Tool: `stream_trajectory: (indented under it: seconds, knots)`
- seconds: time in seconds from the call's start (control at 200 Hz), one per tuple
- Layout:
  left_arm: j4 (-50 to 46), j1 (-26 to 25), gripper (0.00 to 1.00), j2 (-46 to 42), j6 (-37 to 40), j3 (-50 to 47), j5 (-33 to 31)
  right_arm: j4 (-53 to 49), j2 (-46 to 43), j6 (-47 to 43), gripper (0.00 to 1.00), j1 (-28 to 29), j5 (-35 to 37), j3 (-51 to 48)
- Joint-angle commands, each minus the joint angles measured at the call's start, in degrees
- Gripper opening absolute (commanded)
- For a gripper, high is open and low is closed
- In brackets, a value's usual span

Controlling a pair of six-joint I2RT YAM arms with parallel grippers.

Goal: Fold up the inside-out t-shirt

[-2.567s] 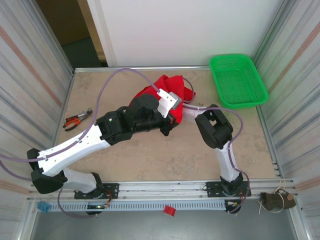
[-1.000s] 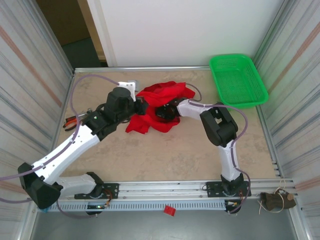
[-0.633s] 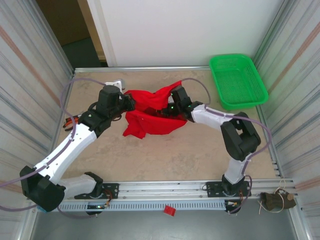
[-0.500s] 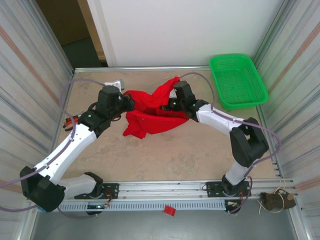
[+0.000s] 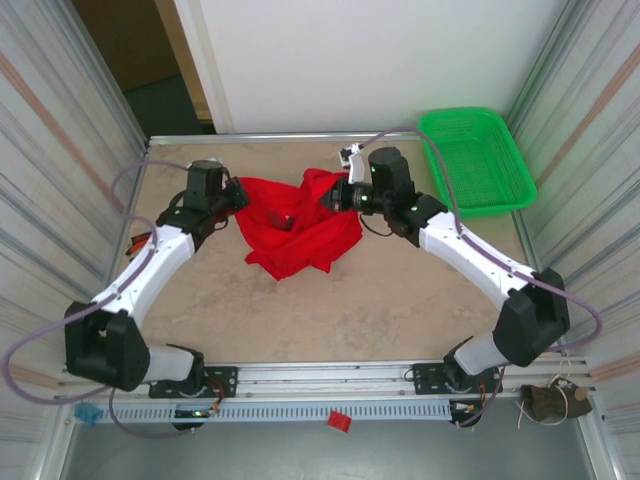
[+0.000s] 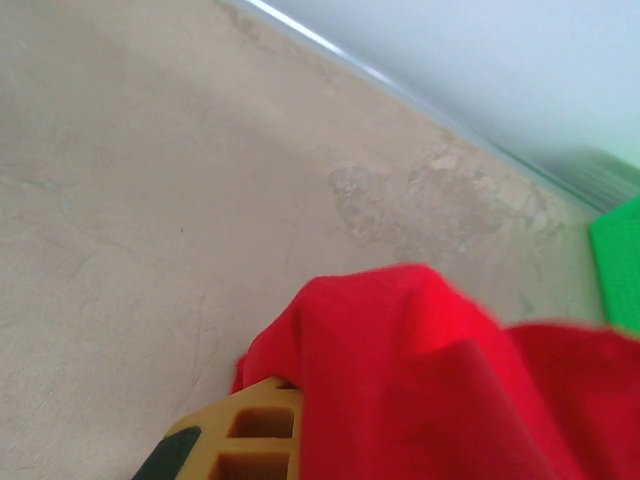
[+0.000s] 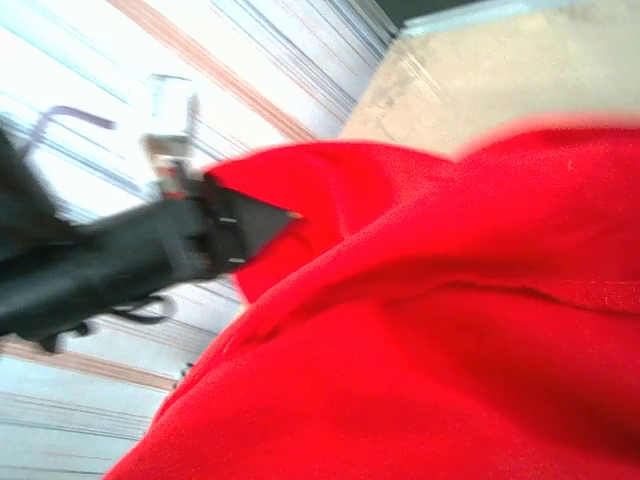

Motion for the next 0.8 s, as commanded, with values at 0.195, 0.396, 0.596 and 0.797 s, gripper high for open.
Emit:
stream_trajectory:
  seconds: [0.195, 0.396, 0.596, 0.797]
  knots:
    - [-3.0, 1.1, 0.24, 12.9, 2.8, 9.8, 5.1, -0.6, -5.5, 2.4, 0.00, -4.3, -6.3, 15.7]
    - [1.6, 0.5, 0.54, 4.1, 11.8, 7.8, 8.8, -3.2, -5.3, 2.4, 0.00, -9.6, -8.8, 18.3]
    - [4.1, -5.8, 0.63, -6.6, 19.1, 5.3, 8.6, 0.7, -4.0, 6.3, 0.00, -11.6, -8.4, 18.4]
    - [21.0, -23.9, 0.65, -9.1, 28.1, 2.4, 2.8, -0.5, -0.9, 7.1, 0.00, -10.9, -3.1, 22.9]
